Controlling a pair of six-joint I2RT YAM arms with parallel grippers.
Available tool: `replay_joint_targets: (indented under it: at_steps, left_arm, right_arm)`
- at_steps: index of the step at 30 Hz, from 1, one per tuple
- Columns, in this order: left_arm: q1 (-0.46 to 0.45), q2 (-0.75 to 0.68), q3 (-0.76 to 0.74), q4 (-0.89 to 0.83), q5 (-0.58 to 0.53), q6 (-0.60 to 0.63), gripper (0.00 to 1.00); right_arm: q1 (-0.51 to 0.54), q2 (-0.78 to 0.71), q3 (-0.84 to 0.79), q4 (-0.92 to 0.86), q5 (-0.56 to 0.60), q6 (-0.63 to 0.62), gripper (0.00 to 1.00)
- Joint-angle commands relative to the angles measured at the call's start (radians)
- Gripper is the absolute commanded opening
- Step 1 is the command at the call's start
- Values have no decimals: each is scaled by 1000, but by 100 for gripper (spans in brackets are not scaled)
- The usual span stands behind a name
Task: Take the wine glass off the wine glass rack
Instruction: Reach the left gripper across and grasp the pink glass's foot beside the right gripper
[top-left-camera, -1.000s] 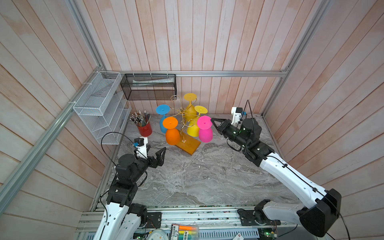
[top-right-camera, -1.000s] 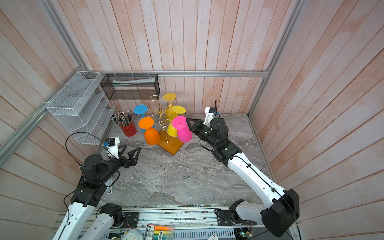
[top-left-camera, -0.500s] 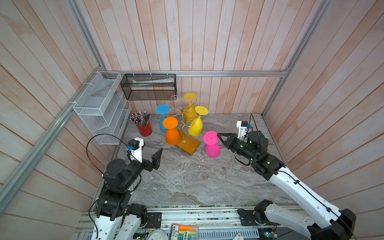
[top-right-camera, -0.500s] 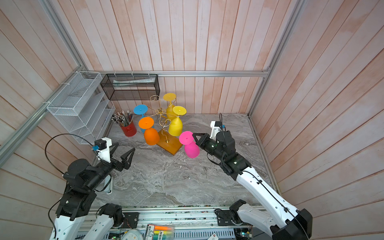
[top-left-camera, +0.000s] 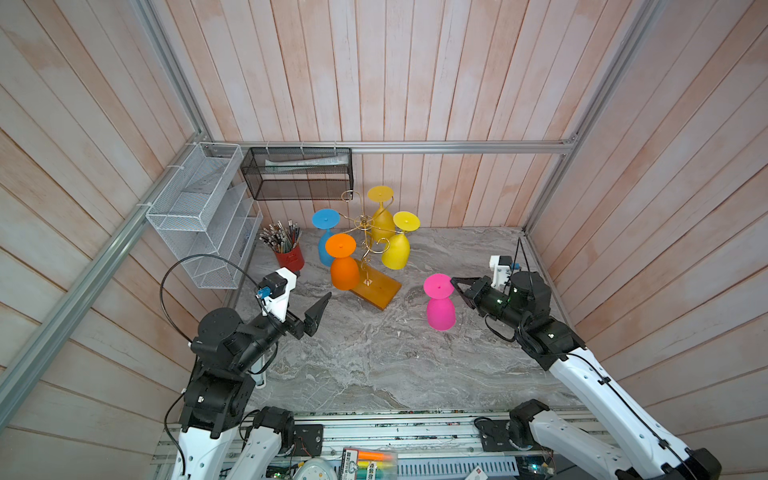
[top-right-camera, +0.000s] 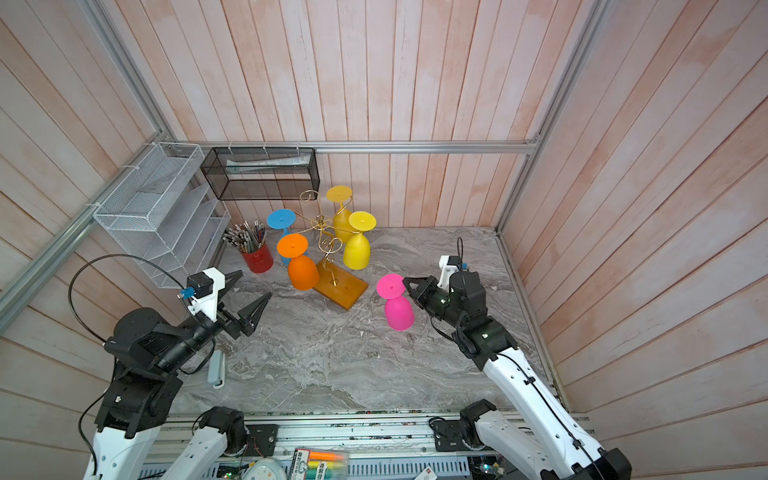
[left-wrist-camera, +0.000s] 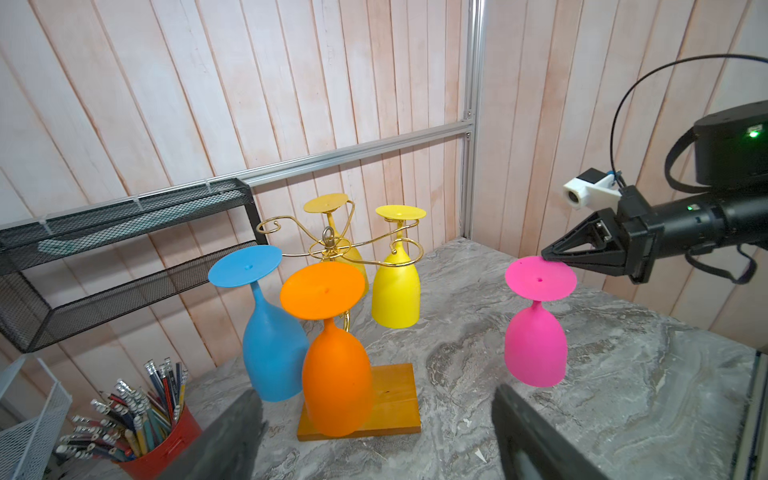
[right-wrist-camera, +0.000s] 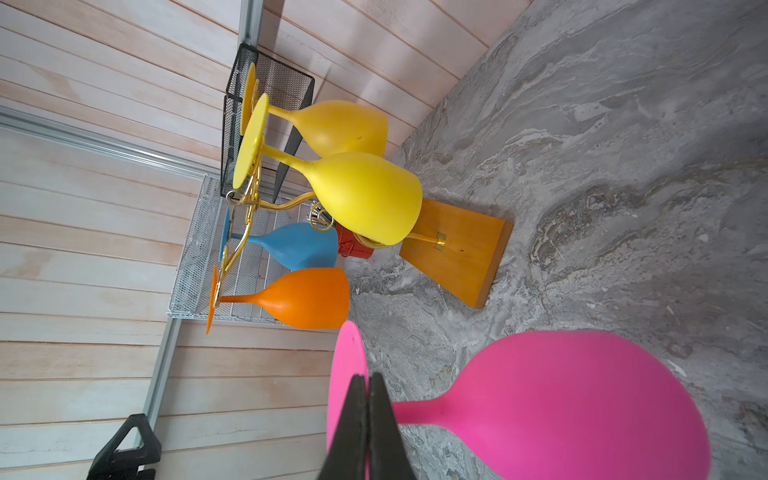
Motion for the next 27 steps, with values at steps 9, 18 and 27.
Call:
replay_joint_targets:
  at_steps: [9, 18, 27]
  left_arm:
    - [-381, 226, 120, 74, -226, 170, 87]
    - [-810, 481, 195, 150, -641, 372, 84]
    - [-942, 681, 230, 304, -794, 599, 69]
  right_arm:
    - [-81, -23, -13, -21, -77, 16, 0]
    - [-155, -50, -15, -69, -119, 12, 0]
    - [-234, -92, -36, -89, -200, 11, 0]
